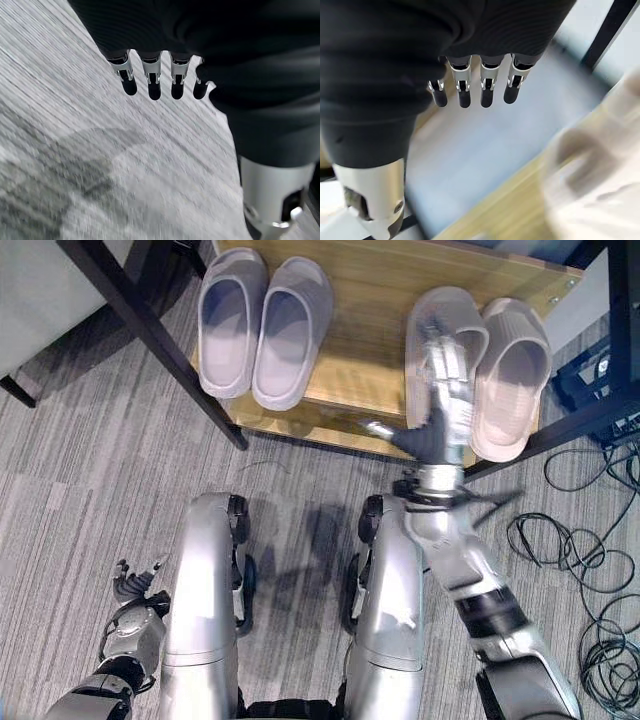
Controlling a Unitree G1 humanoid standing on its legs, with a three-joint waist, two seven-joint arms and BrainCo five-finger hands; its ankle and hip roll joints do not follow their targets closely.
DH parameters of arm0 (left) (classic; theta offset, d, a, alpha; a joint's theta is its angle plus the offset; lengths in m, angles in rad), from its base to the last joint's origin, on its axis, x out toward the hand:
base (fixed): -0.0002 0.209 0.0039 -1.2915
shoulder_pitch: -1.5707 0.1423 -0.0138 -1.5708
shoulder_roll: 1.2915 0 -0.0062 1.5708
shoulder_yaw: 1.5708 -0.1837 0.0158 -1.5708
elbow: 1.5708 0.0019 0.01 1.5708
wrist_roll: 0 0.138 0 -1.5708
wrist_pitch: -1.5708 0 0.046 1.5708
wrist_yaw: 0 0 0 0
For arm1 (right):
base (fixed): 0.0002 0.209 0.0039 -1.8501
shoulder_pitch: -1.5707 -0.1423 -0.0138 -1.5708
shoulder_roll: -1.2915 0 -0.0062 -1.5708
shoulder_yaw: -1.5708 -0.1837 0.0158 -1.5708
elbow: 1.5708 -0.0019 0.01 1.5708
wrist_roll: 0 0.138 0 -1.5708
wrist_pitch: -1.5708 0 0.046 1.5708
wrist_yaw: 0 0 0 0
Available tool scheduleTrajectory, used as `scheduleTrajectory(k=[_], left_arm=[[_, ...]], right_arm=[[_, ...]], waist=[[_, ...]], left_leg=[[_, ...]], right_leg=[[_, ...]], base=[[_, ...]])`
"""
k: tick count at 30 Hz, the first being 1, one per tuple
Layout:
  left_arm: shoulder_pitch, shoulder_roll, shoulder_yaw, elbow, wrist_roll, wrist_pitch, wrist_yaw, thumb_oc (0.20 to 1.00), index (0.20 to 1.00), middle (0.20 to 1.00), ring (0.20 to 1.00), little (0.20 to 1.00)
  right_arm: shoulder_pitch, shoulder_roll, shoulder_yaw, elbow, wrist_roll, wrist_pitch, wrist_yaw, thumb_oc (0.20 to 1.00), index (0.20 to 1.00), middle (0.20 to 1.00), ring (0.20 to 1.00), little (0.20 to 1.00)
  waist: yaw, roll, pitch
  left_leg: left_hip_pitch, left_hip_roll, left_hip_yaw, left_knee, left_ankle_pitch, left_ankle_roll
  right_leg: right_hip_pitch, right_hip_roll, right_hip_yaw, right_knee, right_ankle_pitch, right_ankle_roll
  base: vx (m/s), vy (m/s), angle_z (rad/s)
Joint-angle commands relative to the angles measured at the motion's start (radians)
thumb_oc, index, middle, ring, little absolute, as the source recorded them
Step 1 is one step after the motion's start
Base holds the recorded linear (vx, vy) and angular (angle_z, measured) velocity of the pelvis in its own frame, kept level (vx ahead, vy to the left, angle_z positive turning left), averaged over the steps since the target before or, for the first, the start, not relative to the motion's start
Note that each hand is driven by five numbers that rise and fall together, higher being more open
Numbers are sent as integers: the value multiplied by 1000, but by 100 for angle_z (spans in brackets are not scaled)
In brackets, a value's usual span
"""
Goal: Arrange the slippers neatly on the shoe rack.
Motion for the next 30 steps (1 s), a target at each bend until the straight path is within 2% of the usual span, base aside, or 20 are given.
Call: scheduleTrajectory(k=[1,3,5,7,8,9,10,11,12,13,17,18,19,22,23,24,26,27,29,30], left_arm=[[45,9,31,-82,24,-56,19,1000,1000,1000,1000,1000],[51,9,37,-97,10,-45,10,1000,1000,1000,1000,1000],[53,24,57,-94,-2,-41,-6,1000,1000,1000,1000,1000],[76,24,90,-84,-12,-35,-9,1000,1000,1000,1000,1000],[111,24,117,-71,-20,-27,-16,1000,1000,1000,1000,1000],[116,19,143,-32,-56,-9,-28,1000,1000,1000,1000,1000],[119,13,151,-16,-73,-15,-27,1000,1000,1000,1000,1000],[156,-4,235,24,-232,-11,-57,1000,1000,1000,1000,1000],[175,-10,268,42,-309,-16,-89,1000,1000,1000,1000,1000],[176,-31,255,55,-315,5,-119,1000,1000,1000,1000,1000],[169,-62,153,152,-184,61,-177,1000,1000,1000,1000,1000],[185,-75,112,196,-109,92,-208,1000,1000,1000,1000,1000],[210,-95,58,239,-4,111,-229,1000,1000,1000,1000,1000],[222,-94,7,322,182,147,-239,1000,1000,1000,1000,1000],[213,-101,-48,328,276,166,-248,1000,1000,1000,1000,1000],[200,-108,-62,339,303,172,-254,1000,1000,1000,1000,1000],[216,-125,-64,365,324,191,-283,1000,1000,1000,1000,1000],[222,-130,-62,383,340,201,-284,1000,1000,1000,1000,1000],[252,-134,-68,436,425,232,-293,1000,1000,1000,1000,1000],[260,-133,-67,447,445,241,-291,1000,1000,1000,1000,1000]], right_arm=[[67,-57,-104,-15,-57,19,-92,1000,1000,1000,1000,1000],[113,-41,-141,38,-8,17,-91,1000,1000,1000,1000,1000],[180,11,-187,164,126,13,-75,1000,1000,1000,1000,1000],[223,74,-233,278,265,-10,-77,1000,1000,1000,1000,1000],[238,129,-255,404,387,-41,-68,1000,1000,1000,1000,1000],[212,183,-268,536,525,-61,-55,1000,1000,1000,1000,1000],[209,212,-289,568,608,-93,-51,1000,1000,1000,1000,1000],[212,242,-316,672,696,-105,-39,1000,1000,1000,1000,1000],[206,245,-313,734,728,-100,-18,1000,1000,1000,1000,1000],[189,260,-284,827,760,-92,19,1000,1000,1000,1000,1000],[175,268,-183,1048,739,-55,108,1000,1000,1000,1000,1000],[178,271,-138,1148,708,-26,158,1000,1000,1000,1000,1000],[187,277,-91,1249,658,4,199,1000,1000,1000,1000,1000],[212,285,-42,1408,573,59,270,1000,1000,1000,1000,1000],[232,295,-42,1491,578,91,318,1000,1000,1000,1000,1000],[240,304,-50,1516,589,101,341,1000,1000,1000,1000,1000],[268,314,-54,1547,591,126,386,1000,1000,1000,1000,1000],[270,316,-53,1547,590,127,403,1000,1000,1000,1000,1000],[263,302,-56,1551,600,132,435,1000,1000,1000,1000,1000],[259,300,-55,1542,607,130,443,1000,1000,1000,1000,1000]], waist=[[38,-18,-40],[34,-17,-65],[23,-11,-126],[12,-6,-202],[3,9,-282],[2,19,-309],[1,19,-313],[8,21,-323],[12,24,-322],[14,20,-330],[17,17,-349],[23,14,-373],[28,14,-392],[28,17,-445],[23,24,-472],[19,30,-492],[15,45,-535],[15,49,-546],[22,62,-572],[22,62,-577]], left_leg=[[-31,-78,-119,-29,58,35],[-31,-73,-115,-73,67,34],[-31,-61,-102,-228,104,39],[-31,-36,-87,-379,170,45],[-30,-17,-89,-492,227,50],[8,-13,-93,-584,272,55],[75,-3,-86,-663,289,54],[192,15,-79,-797,330,48],[260,20,-72,-871,354,48],[380,27,-66,-1010,387,43],[669,29,-39,-1298,471,37],[816,36,-29,-1447,512,42],[980,32,-22,-1636,612,41],[1172,34,2,-1861,690,23],[1283,33,22,-2002,723,14],[1335,27,33,-2070,726,16],[1450,15,53,-2222,769,12],[1487,14,63,-2269,780,13],[1575,9,82,-2387,808,10],[1578,5,88,-2387,790,8]], right_leg=[[78,-8,141,27,118,-48],[87,-17,131,-20,127,-47],[109,-41,103,-169,154,-44],[124,-67,54,-326,178,-41],[136,-91,4,-446,200,-31],[172,-106,-37,-547,216,-21],[233,-120,-63,-626,229,-16],[340,-131,-98,-763,247,-8],[404,-135,-116,-843,267,0],[517,-139,-144,-986,293,10],[807,-123,-218,-1310,383,39],[942,-113,-247,-1449,442,63],[1113,-95,-279,-1646,538,77],[1305,-70,-309,-1882,631,102],[1400,-61,-321,-2015,690,119],[1437,-53,-322,-2071,700,125],[1532,-38,-332,-2211,754,138],[1563,-29,-330,-2253,763,145],[1648,-15,-337,-2372,795,149],[1671,-15,-342,-2409,803,152]], base=[[-6,-8,-4],[-25,15,-8],[-75,39,-15],[-75,43,4],[-89,84,15],[-98,98,12],[-122,59,16],[-118,30,20],[-117,-5,19],[-82,-15,17],[50,-10,18],[224,-8,-24],[272,-25,-32],[287,-47,-11],[314,-47,-13],[270,-46,-11],[198,-55,-17],[164,-89,-24],[68,-126,-19],[3,-149,-10]])
